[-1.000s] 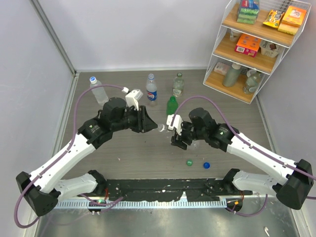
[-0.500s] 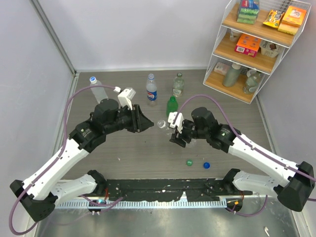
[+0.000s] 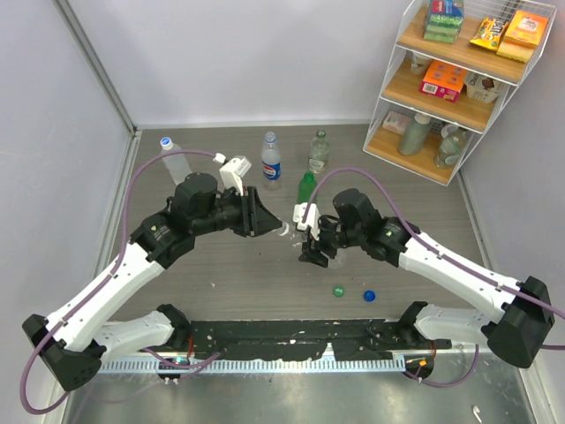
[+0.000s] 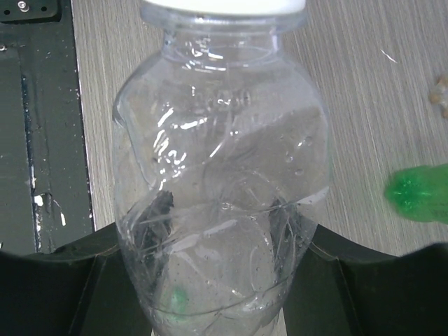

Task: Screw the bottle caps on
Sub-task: Screw the bottle cap onto the plastic bottle.

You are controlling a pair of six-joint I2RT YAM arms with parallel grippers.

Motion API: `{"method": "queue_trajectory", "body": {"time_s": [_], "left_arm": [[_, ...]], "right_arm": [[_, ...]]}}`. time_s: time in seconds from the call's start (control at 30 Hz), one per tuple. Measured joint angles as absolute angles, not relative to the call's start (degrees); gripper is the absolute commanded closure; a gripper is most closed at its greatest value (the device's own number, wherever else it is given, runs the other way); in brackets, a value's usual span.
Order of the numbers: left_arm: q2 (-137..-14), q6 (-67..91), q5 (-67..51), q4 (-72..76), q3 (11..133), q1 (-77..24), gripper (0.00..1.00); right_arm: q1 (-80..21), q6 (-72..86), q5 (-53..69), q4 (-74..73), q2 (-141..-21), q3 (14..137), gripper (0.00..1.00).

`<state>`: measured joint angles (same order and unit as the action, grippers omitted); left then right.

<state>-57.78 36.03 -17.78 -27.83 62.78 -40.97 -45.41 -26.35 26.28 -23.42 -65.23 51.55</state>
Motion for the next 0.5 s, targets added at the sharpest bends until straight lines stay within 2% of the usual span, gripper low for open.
{"method": "queue_trajectory", "body": {"time_s": [0.23,0.5], "left_arm": [[-59.53,35.7,-20.05,-26.26,62.78,-40.88,0.97],[-61.87,33.87,-21.37,-26.26,62.78,-40.66,0.96]], "right_arm": [[-45.41,-26.09,27.14,-24.21,-65.78,52.1,0.99],[-45.25,-23.88,26.85,-26.2,-66.52,52.16,0.99]]}}
